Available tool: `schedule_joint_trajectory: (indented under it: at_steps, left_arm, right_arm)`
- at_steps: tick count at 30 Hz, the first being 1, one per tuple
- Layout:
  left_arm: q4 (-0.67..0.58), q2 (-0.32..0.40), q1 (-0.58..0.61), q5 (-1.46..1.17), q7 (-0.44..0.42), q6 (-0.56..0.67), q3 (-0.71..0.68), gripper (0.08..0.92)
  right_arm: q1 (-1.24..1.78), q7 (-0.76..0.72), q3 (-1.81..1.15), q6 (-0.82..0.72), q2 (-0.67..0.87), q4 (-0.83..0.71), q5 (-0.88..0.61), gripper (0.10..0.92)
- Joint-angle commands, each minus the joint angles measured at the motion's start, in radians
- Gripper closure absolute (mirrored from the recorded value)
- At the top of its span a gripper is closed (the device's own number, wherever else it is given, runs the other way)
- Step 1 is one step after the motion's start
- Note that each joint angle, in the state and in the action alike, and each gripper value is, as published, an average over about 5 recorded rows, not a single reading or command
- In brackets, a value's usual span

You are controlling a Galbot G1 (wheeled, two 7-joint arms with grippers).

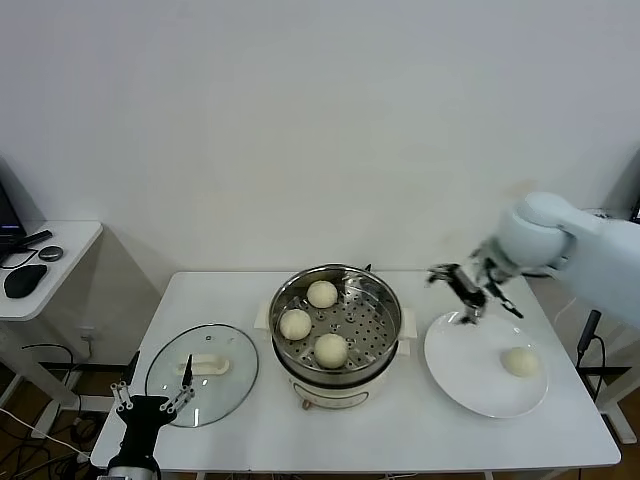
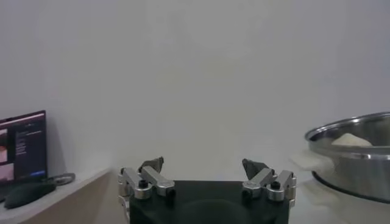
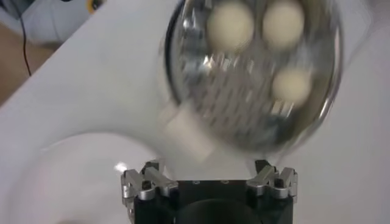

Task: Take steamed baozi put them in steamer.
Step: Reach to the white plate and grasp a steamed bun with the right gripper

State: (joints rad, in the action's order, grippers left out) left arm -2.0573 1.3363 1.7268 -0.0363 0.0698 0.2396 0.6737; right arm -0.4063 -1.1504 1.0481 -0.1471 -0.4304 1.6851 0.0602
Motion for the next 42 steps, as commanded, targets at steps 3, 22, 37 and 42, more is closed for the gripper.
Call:
schedule_joint_trajectory:
  at_steps: [3, 22, 37, 42]
  left_arm:
    - [0.004, 0.001, -0.001, 0.001, -0.001, -0.002, -0.008, 0.177]
    - [-0.001, 0.01, 0.016, 0.004, 0.0, -0.003, 0.011, 0.177]
    - [0.002, 0.015, 0.019, 0.001, 0.001, -0.001, 0.02, 0.177]
    - [0.002, 0.015, 0.021, 0.001, 0.001, 0.0, 0.022, 0.177]
  right_arm:
    - [0.521, 0.012, -0.4, -0.092, 0.178, -0.169, 0.093, 0.203]
    - [0.772, 0.069, -0.63, -0.03, -0.02, -0.424, 0.228, 0.203]
    - [0.758, 0.094, -0.642, -0.033, -0.118, -0.523, 0.273, 0.207]
    - [0.752, 0.091, -0.641, -0.042, -0.134, -0.529, 0.274, 0.247]
